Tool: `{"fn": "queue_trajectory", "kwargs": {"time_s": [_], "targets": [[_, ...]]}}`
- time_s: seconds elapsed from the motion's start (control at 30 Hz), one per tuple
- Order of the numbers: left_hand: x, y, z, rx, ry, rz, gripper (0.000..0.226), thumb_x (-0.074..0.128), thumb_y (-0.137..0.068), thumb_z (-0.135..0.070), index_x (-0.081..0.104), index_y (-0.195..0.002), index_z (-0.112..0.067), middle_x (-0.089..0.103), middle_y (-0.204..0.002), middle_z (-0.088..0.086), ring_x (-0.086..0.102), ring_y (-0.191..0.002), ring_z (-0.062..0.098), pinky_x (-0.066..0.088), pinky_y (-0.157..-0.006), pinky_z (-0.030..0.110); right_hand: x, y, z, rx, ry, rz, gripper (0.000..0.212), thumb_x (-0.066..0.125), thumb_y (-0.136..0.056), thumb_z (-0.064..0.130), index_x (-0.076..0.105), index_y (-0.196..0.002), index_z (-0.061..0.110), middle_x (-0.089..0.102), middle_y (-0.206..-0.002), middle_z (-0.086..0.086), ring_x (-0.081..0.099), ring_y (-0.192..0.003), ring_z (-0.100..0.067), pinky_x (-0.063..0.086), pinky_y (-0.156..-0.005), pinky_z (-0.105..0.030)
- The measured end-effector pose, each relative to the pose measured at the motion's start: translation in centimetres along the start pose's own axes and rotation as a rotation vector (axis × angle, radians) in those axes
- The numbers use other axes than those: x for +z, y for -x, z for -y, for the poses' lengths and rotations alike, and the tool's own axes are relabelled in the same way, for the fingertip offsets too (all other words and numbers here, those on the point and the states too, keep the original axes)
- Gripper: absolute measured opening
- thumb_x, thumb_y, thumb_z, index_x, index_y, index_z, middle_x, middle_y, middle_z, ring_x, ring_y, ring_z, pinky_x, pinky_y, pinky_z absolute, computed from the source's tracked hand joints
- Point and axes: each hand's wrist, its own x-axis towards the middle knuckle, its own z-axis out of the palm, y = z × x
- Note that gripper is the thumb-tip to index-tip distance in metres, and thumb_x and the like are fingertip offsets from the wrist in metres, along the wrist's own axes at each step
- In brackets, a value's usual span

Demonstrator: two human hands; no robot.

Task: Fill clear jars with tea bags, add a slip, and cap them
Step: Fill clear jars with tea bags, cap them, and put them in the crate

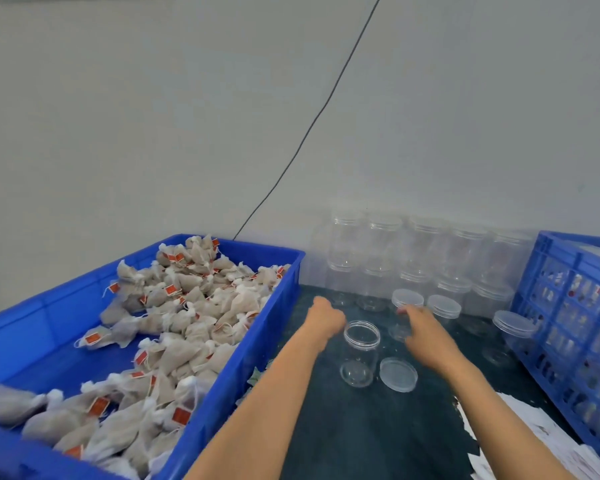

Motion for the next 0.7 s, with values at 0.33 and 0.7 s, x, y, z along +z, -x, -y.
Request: {"fn": "queue_trajectory", "kwargs": {"time_s": [0.33,0.7], "targets": [[-14.9,-3.2,2.6,0.148,-0.348,-0.365,0.035,0.053,-0.088,0.0,0.054,-0.121,-0.01,0.061,-0.118,0.011,0.059,-0.105,0.027,0.049,-0.09,0.037,-1.1,0.0,11.5,-0.343,-0.545,-0.144,0.045,0.038,-0.079,-0.018,0.06,-0.094,0.017,0.062,-0.099,-0.001,0.059,-0.096,-0.017,0.042,-0.078,-0.012],[-15.2,-5.9,8.9,-0.024,-0.265,-0.279,0.071,0.06,-0.091,-0.047,0.034,-0.147,-0.012,0.044,-0.145,0.015,0.052,-0.122,0.031,0.047,-0.097,0.043,7.3,-1.3,16.3,-0.346,-0.56,0.22,0.055,0.036,-0.085,-0.013,0.055,-0.128,0.014,0.055,-0.134,0.002,0.047,-0.127,-0.009,0.035,-0.105,-0.02]]}}
